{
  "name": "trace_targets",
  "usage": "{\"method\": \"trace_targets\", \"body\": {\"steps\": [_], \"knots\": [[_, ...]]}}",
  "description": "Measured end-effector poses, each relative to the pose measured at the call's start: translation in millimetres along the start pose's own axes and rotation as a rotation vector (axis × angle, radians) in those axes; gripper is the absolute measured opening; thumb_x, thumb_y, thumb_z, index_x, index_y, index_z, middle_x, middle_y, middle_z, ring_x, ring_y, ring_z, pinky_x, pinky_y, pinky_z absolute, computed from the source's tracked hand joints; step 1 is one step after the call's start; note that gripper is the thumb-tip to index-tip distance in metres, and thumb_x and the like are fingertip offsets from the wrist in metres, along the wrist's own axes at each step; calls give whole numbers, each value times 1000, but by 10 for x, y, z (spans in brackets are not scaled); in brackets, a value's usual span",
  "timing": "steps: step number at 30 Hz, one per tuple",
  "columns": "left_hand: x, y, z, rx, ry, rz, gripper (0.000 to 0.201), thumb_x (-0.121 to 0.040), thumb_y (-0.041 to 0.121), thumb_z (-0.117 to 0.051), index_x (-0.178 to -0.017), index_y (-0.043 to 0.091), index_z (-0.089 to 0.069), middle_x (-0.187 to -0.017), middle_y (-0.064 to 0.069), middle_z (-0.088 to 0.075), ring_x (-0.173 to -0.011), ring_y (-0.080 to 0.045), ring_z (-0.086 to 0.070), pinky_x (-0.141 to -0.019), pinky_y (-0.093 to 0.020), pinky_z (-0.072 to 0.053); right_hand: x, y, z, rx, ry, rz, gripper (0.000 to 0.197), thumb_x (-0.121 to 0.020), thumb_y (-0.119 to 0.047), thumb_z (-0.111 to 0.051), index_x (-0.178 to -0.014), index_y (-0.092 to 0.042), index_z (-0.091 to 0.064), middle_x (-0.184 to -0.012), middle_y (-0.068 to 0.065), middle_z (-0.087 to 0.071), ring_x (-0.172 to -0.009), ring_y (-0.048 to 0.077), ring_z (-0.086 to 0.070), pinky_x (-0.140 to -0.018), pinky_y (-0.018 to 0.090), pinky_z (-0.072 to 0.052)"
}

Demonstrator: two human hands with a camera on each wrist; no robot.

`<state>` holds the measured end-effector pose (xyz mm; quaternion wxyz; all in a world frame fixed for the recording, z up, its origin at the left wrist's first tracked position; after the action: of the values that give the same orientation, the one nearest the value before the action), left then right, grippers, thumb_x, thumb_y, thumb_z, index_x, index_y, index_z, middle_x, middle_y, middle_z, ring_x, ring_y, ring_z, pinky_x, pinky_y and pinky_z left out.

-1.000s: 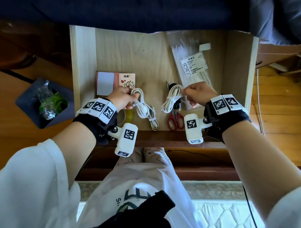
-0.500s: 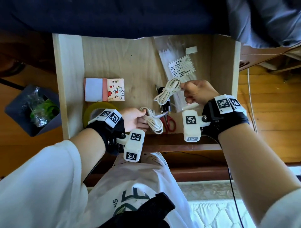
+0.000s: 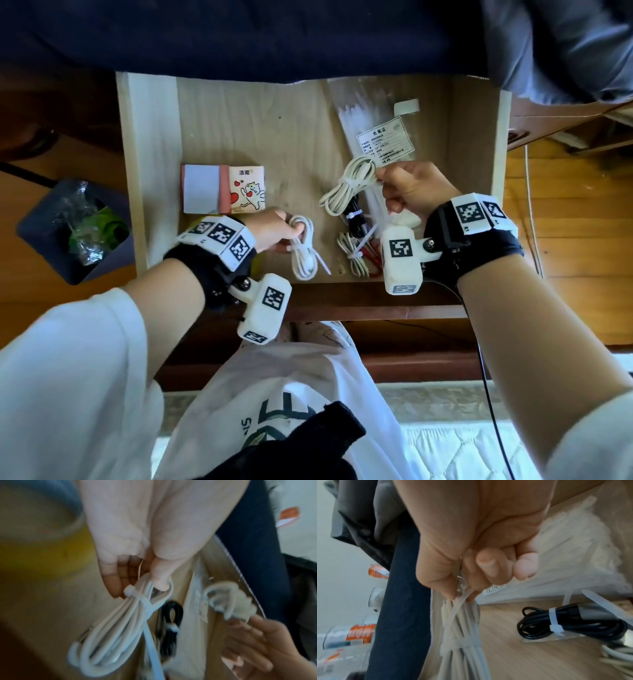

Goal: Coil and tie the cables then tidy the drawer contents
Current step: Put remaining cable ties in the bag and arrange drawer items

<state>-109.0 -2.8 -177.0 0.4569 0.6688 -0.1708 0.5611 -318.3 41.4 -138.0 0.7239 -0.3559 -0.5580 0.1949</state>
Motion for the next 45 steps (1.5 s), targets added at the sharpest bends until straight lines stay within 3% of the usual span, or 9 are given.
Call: {"method": "trace_targets", "body": {"steps": [5, 14, 19, 22, 24, 31, 34, 40, 45], "knots": [[34, 107, 332, -227, 57, -155, 23, -91, 0, -55, -113, 3, -59, -102, -17, -61, -72, -17, -56, -58, -19, -52, 28, 112, -364, 153, -144, -104, 21, -89, -20, -61, -76, -4, -63, -41, -7, -48, -40, 11, -40, -45, 20, -37], [-20, 1, 288, -335, 32, -234, 35, -91, -2, -54, -124, 9, -59, -109, -8, -61, -87, -17, -55, -45, -9, -41, -6, 325, -804, 754, -336, -158, 23, -87, -23, -58, -67, -11, -58, -52, 0, -52, -49, 11, -48, -54, 23, -41], [-86, -58, 330, -380, 45, -193, 39, -89, 1, -58, -127, 9, -57, -127, -12, -59, -105, -25, -59, -76, -27, -51, -51, 493, -1028, 753, -410, -305, 26, -86, -9, -57, -63, -9, -44, -55, 8, -48, -41, 17, -48, -38, 24, -36], [-95, -49, 380, -441, 59, -216, 34, -90, 1, -55, -122, 10, -62, -129, -11, -59, -119, -25, -53, -98, -31, -43, -37, 391, -1062, 735, -347, -300, 5, -88, -8, -56, -91, -5, -58, -76, 11, -56, -61, 23, -55, -36, 22, -40], [-82, -64, 380, -453, 34, -214, 33, -91, 2, -54, -122, 11, -63, -127, -9, -60, -120, -23, -52, -101, -29, -39, 46, 445, -1126, 598, -384, -386, 28, -89, -4, -54, -116, -6, -52, -74, 13, -53, -54, 22, -49, -38, 24, -37], [-86, -82, 439, -469, 74, -168, 32, -90, 2, -54, -120, 7, -63, -124, -12, -61, -109, -31, -58, -77, -33, -49, 90, 565, -1329, 520, -451, -424, 51, -93, 2, -47, -139, -17, -40, -88, 19, -65, -83, 31, -67, -88, 47, -52], [-88, -104, 447, -419, 77, -153, 32, -89, 2, -54, -120, 5, -62, -123, -14, -61, -106, -31, -58, -66, -29, -47, 145, 638, -1365, 482, -565, -503, 57, -92, -5, -48, -143, -25, -33, -70, 9, -62, -60, 17, -60, -65, 31, -52], [57, 132, 431, -225, 95, -271, 32, -93, 1, -47, -116, 14, -64, -117, 2, -63, -113, -13, -54, -84, -24, -41, 165, 326, -771, 225, -220, -314, 25, -85, 12, -50, -93, -12, -54, -67, 11, -50, -53, 14, -47, -48, 21, -40], [111, 445, 251, -45, 48, -375, 37, -92, -1, -48, -124, 16, -55, -106, 4, -62, -88, -3, -57, -61, -20, -44, 176, 531, -219, 269, 14, -383, 23, -81, 9, -60, -72, -10, -51, -59, 9, -50, -42, 14, -48, -35, 20, -40]]}}
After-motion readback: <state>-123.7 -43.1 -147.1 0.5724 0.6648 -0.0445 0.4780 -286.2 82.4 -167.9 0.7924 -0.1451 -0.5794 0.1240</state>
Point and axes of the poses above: each hand's wrist, its own x-axis away from the middle knuckle, its own z-axis out of the back of the hand, y = z × x, the point moved 8 cm from there along -x, towards the middle knuckle
